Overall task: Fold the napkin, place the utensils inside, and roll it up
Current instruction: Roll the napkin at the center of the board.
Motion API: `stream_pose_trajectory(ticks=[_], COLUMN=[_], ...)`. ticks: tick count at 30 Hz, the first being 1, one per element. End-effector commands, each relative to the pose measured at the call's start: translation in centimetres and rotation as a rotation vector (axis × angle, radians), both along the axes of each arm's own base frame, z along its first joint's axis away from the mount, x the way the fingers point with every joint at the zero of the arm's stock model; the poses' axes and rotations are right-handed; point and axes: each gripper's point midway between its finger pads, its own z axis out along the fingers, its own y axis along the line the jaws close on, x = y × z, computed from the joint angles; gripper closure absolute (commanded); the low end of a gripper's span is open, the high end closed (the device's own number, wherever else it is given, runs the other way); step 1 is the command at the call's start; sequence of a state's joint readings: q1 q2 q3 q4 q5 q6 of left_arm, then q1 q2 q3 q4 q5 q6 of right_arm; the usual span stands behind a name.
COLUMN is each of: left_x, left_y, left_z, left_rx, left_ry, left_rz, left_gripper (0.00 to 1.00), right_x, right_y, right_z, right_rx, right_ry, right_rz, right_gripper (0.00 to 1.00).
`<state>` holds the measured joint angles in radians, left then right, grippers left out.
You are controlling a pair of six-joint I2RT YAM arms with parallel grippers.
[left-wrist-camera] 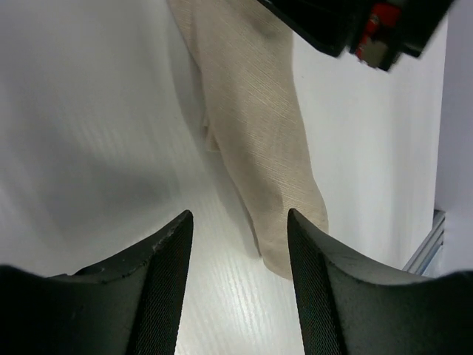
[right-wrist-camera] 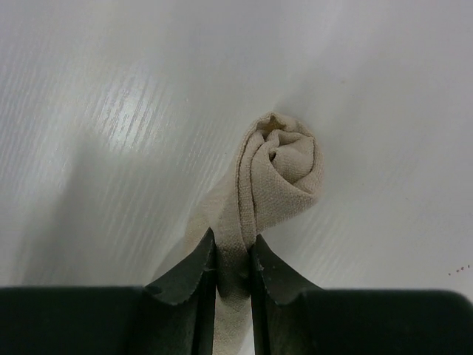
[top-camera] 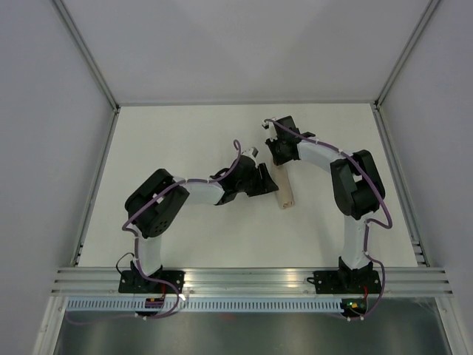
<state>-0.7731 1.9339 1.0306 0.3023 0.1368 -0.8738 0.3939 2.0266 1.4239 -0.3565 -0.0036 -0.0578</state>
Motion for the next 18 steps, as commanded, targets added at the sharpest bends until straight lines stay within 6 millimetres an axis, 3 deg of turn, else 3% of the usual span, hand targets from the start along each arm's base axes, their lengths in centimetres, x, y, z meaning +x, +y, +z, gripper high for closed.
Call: stream_pose_trajectory(ticks=[1,8,10,18], left_x=[0.7,0.1,-0.3,-0.9], left_y=[-1.6,-4.0,-3.7,-3.1], left_z=[3.7,4.0,2.8,1.0], left_rx=[0.034,0.102,0.165,0.316], left_ry=[-0.152,-0.198,-0.177,-0.17], left_rz=[0.001,-0.015,-0.012,-0.036], left_gripper=[0.4,0.4,0.42,0.49], right_x=[1.0,1.2,1.2,1.4], right_y=[-1.7,-1.6,-1.5,-1.3], right_z=[1.4,1.5,1.4,1.1], right_rx=[-0.114,-0.129,-0.129,-0.129], right_ry=[-0.052,-0.056,-0.049,-0.038], right_rz=[-0.064,-0.073,-0.072,-0.072], right_gripper=[0.85,0.85,0.85,0.83])
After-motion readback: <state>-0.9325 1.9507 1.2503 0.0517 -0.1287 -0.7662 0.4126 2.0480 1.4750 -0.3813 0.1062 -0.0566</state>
